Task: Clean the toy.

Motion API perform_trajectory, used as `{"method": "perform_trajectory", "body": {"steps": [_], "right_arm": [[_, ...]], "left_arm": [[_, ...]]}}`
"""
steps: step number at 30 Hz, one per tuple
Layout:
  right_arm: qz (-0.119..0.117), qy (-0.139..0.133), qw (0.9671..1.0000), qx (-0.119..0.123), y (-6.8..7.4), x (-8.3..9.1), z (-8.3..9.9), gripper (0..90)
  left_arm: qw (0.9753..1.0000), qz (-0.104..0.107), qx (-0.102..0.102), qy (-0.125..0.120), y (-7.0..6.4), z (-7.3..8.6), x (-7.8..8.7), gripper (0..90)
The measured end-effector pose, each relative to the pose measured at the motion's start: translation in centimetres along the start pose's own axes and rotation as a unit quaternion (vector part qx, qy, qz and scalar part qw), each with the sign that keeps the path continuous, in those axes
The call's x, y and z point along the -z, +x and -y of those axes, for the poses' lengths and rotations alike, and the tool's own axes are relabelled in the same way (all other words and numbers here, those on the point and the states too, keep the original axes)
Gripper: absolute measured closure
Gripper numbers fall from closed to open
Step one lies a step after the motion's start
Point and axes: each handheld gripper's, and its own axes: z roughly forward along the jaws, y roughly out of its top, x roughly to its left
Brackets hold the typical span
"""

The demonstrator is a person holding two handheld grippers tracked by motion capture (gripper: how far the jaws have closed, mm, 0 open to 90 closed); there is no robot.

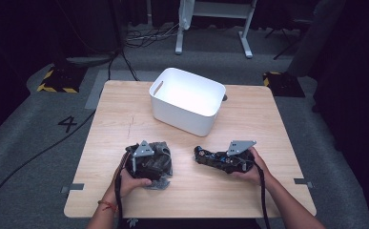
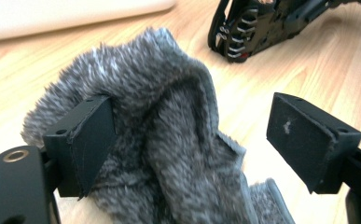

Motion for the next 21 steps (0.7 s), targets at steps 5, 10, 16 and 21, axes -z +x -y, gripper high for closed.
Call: {"method": "perform_trajectory", "body": {"steps": [5, 10, 16, 21], "right_arm": [[-0.003, 0.004, 1.0000, 0.003, 0.0, 0.0, 0.1, 57.4], [-0.005, 0.002, 1.0000, 0.001, 0.0, 0.0, 0.2, 57.4], [-0.005, 0.001, 1.0000, 0.002, 0.2, 0.4, 0.5, 57.4], [-0.008, 0.001, 1.0000, 0.000, 0.3, 0.6, 0.7, 57.4]], "left_arm": [[0.9999, -0.003, -0.009, -0.003, 0.3, -1.0, -0.3, 16.0], [0.9997, -0.003, -0.022, -0.009, 0.8, -2.8, -0.6, 16.1], [0.9992, 0.010, -0.033, -0.022, 1.4, -5.8, -1.5, 15.8], [0.9980, -0.003, -0.061, -0.013, 1.2, -8.1, -2.6, 15.8]]}}
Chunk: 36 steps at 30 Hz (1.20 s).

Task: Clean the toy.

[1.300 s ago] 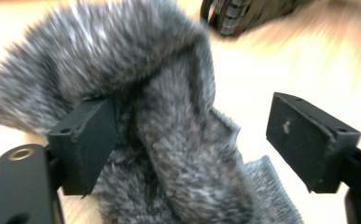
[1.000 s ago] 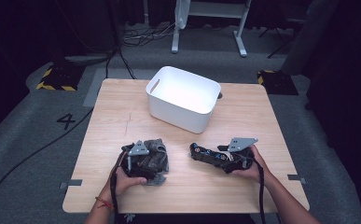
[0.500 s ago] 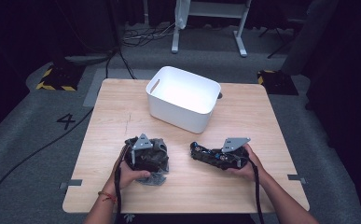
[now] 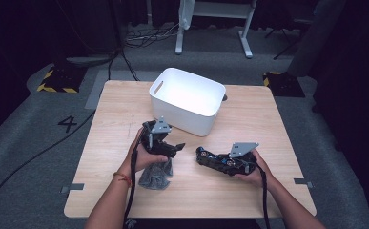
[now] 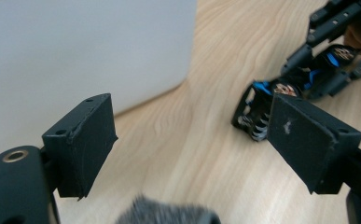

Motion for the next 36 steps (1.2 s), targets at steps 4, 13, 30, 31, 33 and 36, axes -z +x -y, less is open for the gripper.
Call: {"method": "perform_trajectory", "body": {"steps": [4, 13, 30, 31, 33, 36], "right_arm": [[0.000, 0.001, 1.0000, 0.002, 0.0, 0.0, 0.0, 57.4], [-0.006, 0.006, 0.9999, 0.010, 0.2, 0.2, 0.0, 57.4], [-0.024, 0.011, 0.9996, 0.013, 0.4, 0.1, 0.5, 57.7], [-0.024, 0.010, 0.9996, 0.014, 0.4, 0.1, 0.5, 57.7], [-0.024, 0.011, 0.9996, 0.014, 0.4, 0.1, 0.5, 57.7], [-0.025, 0.010, 0.9995, 0.014, 0.4, 0.1, 0.5, 57.7]], "left_arm": [[0.9999, -0.002, -0.009, -0.010, 0.6, -1.9, -0.6, 15.9], [0.9995, -0.003, -0.020, -0.022, 2.2, -5.7, -1.5, 16.3], [0.9986, -0.004, -0.053, 0.006, 3.1, -9.2, -4.5, 19.2], [0.9987, -0.004, -0.048, 0.017, 3.4, -9.2, -4.9, 19.4], [0.9980, -0.009, -0.050, 0.038, 3.8, -9.1, -5.5, 22.9], [0.9972, -0.010, -0.052, 0.054, 3.8, -8.9, -6.4, 34.8]]}}
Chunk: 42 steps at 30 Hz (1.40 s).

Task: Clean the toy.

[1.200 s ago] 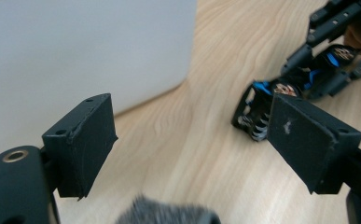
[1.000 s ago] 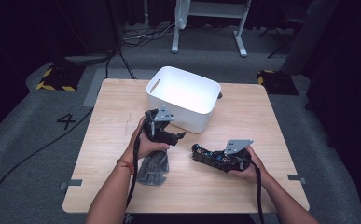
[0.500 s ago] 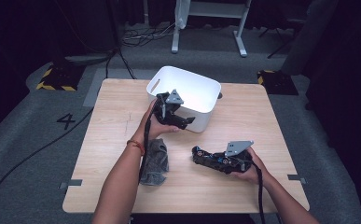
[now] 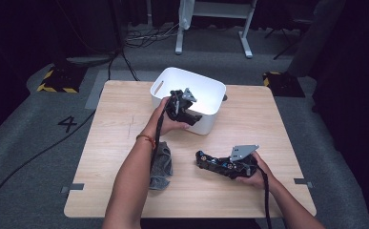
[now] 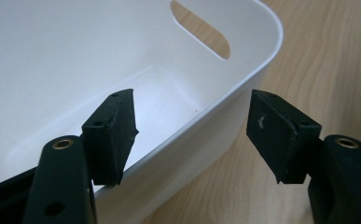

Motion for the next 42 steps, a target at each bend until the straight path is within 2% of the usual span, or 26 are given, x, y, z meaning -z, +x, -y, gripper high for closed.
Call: {"method": "perform_trajectory", "body": {"steps": [3, 6, 13, 15, 24, 31, 35, 42], "right_arm": [[-0.001, 0.001, 1.0000, 0.002, 0.0, 0.0, 0.0, 57.7], [-0.004, 0.000, 1.0000, 0.004, 0.0, 0.1, 0.1, 57.7], [-0.011, 0.003, 0.9999, 0.010, -0.1, 0.4, 0.3, 57.7], [-0.012, 0.003, 0.9998, 0.012, 0.0, 0.5, 0.4, 57.7], [-0.016, 0.011, 0.9997, 0.017, 0.3, 0.8, 0.4, 57.7], [-0.023, 0.013, 0.9996, 0.013, 0.4, 1.0, 0.5, 57.7], [-0.028, 0.009, 0.9995, 0.007, 0.5, 1.0, 0.7, 57.7], [-0.036, 0.008, 0.9993, 0.012, 1.0, 1.3, 1.0, 57.7]], "left_arm": [[0.9996, 0.025, 0.007, -0.012, 0.2, 0.0, 0.1, 43.3], [0.9990, 0.042, 0.000, -0.018, -0.1, -0.1, 0.1, 54.6], [0.9973, 0.066, -0.026, -0.020, -2.6, -1.0, -0.4, 77.7], [0.9978, 0.058, -0.024, -0.020, -3.3, -1.2, -0.5, 78.2], [0.9963, 0.082, -0.022, -0.016, -5.2, -1.8, -0.9, 78.6], [0.9927, 0.110, -0.048, -0.018, -7.0, -2.1, -1.0, 79.2], [0.9907, 0.122, -0.057, -0.019, -7.8, -2.1, -0.9, 79.2], [0.9879, 0.137, -0.068, -0.024, -9.3, -2.4, -1.2, 79.1]]}}
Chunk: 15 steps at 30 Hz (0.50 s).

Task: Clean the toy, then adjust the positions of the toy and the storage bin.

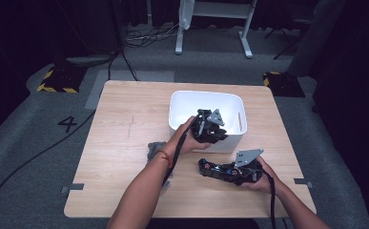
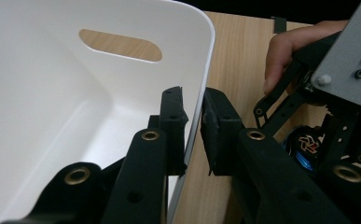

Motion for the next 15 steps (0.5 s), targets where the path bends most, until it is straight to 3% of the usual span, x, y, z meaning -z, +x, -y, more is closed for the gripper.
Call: {"method": "perform_trajectory", "body": {"steps": [9, 13, 15], "right_arm": [[0.000, -0.014, 0.9999, -0.001, 0.3, 0.2, 0.6, 57.7], [0.002, -0.018, 0.9998, -0.002, 0.3, 0.3, 0.8, 57.7], [0.004, -0.018, 0.9998, -0.001, 0.4, 0.3, 0.8, 57.7]], "left_arm": [[0.9998, 0.017, -0.005, -0.010, -1.2, -0.3, -0.4, 77.1], [0.9991, 0.022, 0.000, -0.035, -1.2, -0.2, 0.5, 79.4], [0.9988, 0.022, 0.003, -0.044, -1.4, -0.2, 1.1, 75.7]]}}
